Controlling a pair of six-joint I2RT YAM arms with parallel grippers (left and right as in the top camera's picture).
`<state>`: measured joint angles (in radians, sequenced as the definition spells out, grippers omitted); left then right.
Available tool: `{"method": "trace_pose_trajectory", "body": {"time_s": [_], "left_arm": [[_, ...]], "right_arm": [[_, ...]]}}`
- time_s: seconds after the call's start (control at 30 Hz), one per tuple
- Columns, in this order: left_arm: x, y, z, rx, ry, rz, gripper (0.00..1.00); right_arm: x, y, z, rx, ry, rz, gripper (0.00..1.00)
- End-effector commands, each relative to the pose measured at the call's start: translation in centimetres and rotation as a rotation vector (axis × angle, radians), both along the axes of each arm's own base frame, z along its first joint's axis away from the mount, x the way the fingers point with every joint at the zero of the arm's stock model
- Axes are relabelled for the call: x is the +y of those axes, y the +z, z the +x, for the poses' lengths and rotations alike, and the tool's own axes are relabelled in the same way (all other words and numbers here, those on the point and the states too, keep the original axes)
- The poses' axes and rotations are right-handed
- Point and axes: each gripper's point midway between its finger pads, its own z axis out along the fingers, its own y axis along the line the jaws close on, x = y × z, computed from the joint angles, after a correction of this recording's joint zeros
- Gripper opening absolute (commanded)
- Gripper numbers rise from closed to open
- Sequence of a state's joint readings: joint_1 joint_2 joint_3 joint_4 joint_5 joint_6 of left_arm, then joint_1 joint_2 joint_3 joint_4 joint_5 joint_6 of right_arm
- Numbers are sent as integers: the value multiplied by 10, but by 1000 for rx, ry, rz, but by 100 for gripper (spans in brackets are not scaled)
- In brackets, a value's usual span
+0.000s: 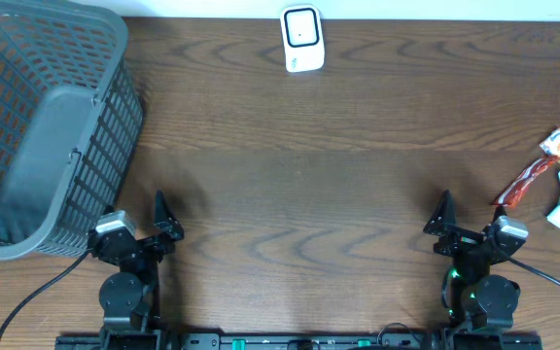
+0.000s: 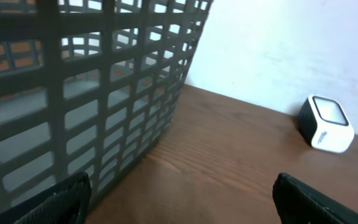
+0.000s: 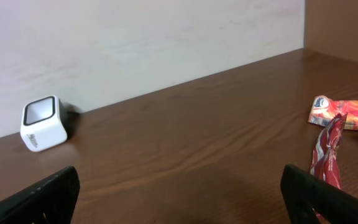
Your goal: Scan the item barcode
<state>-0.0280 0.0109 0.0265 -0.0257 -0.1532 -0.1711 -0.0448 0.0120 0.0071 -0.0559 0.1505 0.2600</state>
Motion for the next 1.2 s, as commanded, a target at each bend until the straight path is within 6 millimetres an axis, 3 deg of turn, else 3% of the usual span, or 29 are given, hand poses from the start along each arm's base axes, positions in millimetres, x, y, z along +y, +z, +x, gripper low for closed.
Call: {"method": "trace_pose_trajectory", "body": {"time_s": [0.0, 0.27, 0.4, 0.73, 1.17], "left_arm": [[-4, -19, 0, 64, -35, 59, 93], [-7, -19, 0, 66, -50, 64, 93], [-19, -21, 1, 76, -127, 105, 94], [-28, -21, 2, 79, -187, 165, 93], [-30, -20, 2, 75, -196, 163, 93]], "right_arm": [[-2, 0, -1, -3, -9, 13, 99], [-2, 0, -1, -3, -9, 13, 99], [-2, 0, -1, -3, -9, 13, 99], [-2, 0, -1, -3, -9, 13, 99], [-2, 0, -1, -3, -9, 13, 99]]}}
